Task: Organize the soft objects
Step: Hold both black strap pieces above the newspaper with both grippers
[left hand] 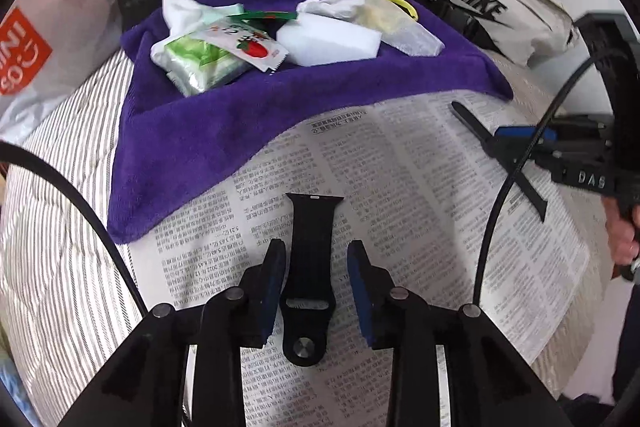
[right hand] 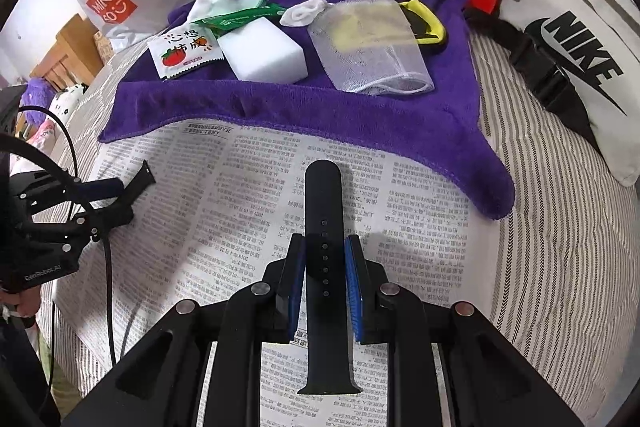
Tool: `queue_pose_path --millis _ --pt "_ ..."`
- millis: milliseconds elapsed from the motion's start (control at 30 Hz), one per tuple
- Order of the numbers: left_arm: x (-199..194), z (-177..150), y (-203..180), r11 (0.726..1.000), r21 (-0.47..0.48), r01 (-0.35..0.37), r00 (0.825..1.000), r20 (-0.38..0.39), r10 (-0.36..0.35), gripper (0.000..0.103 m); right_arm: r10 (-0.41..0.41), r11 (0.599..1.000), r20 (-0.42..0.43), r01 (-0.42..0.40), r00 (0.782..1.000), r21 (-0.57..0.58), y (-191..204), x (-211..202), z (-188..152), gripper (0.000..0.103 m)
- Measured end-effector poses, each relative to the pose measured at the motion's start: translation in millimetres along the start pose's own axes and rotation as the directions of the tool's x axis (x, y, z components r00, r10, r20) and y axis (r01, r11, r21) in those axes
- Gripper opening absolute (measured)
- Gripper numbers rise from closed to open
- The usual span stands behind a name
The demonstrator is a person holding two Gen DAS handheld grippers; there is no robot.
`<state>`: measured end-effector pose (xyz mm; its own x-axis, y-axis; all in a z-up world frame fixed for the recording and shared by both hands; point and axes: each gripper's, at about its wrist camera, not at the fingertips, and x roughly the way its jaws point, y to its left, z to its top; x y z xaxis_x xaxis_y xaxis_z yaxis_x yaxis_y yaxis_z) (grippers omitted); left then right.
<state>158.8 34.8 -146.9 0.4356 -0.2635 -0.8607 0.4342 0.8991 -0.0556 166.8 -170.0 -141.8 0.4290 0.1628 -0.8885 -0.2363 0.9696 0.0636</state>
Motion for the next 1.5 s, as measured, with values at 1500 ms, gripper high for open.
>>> queue_pose_path --millis 1500 --pt "-25 16 15 0.999 -0.044 -0.003 0.999 0.033 0.005 0.020 0.055 0.993 -0.036 -0.059 0.998 -0.105 18 11 4 0.030"
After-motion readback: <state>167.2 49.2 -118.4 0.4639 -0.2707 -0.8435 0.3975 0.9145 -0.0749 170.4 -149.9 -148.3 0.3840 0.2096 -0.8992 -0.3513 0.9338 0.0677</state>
